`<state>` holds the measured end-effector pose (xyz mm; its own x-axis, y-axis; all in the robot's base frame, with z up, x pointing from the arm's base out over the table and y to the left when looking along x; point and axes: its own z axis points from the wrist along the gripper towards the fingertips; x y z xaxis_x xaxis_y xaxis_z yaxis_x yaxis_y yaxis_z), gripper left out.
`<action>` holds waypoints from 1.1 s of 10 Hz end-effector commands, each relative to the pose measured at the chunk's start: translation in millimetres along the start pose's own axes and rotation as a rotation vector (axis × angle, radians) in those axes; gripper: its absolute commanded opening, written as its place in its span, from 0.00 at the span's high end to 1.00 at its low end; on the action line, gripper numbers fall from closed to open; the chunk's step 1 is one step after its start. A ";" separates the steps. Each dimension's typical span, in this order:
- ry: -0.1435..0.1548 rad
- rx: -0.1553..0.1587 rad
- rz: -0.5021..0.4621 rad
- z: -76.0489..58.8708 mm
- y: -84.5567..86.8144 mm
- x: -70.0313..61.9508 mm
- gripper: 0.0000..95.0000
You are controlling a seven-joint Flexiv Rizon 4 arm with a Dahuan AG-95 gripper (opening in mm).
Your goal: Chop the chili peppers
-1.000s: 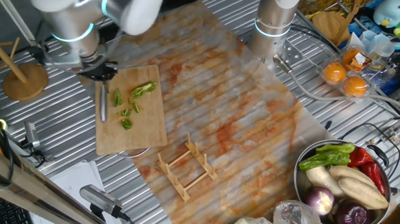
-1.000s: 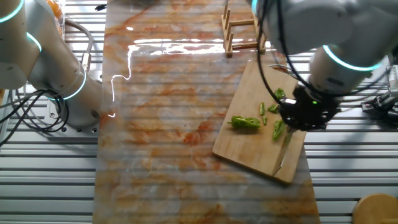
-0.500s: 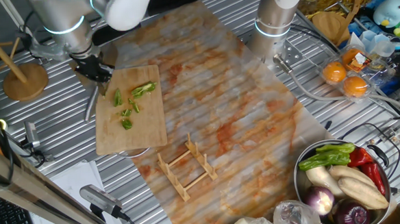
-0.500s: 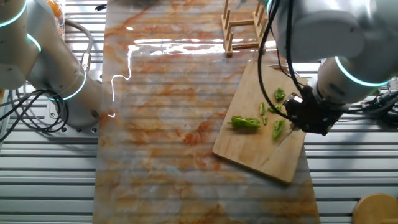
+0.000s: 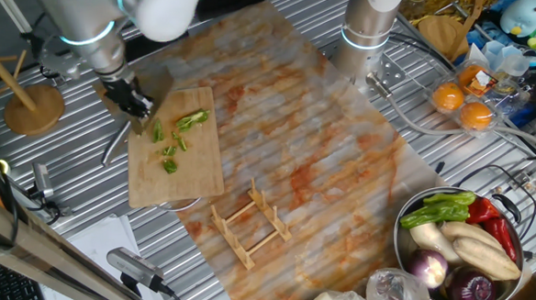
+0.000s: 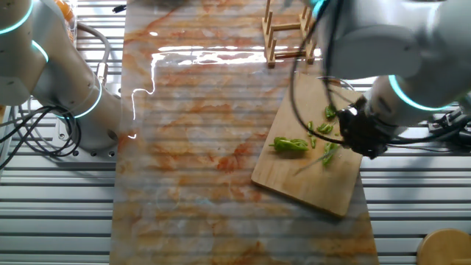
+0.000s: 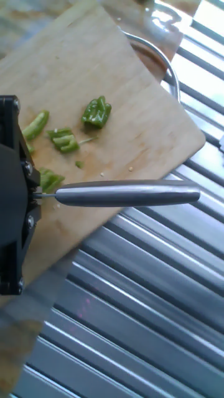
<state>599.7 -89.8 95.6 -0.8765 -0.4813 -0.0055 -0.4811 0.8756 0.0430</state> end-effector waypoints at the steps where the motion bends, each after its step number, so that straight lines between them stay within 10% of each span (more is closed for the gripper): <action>1: 0.003 0.016 0.042 10.2 3.5 2.7 1.00; 3: -0.009 0.058 0.071 17.3 1.2 3.4 1.00; 11: -0.038 0.056 0.058 28.0 1.2 8.7 1.00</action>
<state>594.2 -91.5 67.2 -0.9026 -0.4285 -0.0419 -0.4285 0.9035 -0.0088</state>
